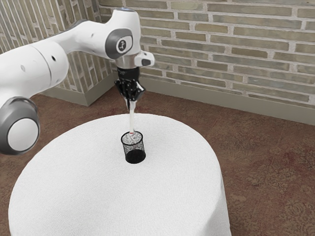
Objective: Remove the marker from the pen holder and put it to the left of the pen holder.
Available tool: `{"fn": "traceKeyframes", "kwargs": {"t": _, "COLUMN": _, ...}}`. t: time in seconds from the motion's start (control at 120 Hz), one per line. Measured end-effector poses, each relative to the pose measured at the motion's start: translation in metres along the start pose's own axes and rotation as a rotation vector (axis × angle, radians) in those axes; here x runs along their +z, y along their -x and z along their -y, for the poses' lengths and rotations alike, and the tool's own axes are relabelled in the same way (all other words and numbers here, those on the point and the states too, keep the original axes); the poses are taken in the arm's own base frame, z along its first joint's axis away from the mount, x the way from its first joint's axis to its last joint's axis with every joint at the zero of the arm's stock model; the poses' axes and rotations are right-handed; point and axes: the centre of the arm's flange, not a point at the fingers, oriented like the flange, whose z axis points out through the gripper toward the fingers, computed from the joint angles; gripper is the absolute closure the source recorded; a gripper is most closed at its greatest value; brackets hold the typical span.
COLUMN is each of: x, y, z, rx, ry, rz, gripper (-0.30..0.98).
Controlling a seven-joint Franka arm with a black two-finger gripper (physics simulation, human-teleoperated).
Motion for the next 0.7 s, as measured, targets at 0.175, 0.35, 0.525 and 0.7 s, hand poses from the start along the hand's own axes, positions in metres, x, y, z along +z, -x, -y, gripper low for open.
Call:
{"fn": "traceKeyframes", "kwargs": {"t": 0.175, "x": -0.056, "y": 0.029, "z": 0.024, "rx": -0.045, "ry": -0.025, "rz": -0.052, "gripper": 0.78}}
{"fn": "traceKeyframes", "kwargs": {"t": 0.35, "x": -0.045, "y": 0.041, "z": 0.053, "rx": -0.098, "ry": -0.034, "rz": 0.029, "gripper": 0.78}}
{"fn": "traceKeyframes", "kwargs": {"t": 0.525, "x": 0.039, "y": 0.041, "z": 0.076, "rx": -0.136, "ry": -0.001, "rz": 0.277, "gripper": 0.78}}
{"fn": "traceKeyframes", "kwargs": {"t": 0.7, "x": 0.106, "y": 0.049, "z": 0.081, "rx": -0.152, "ry": 0.08, "rz": 0.523, "gripper": 0.78}}
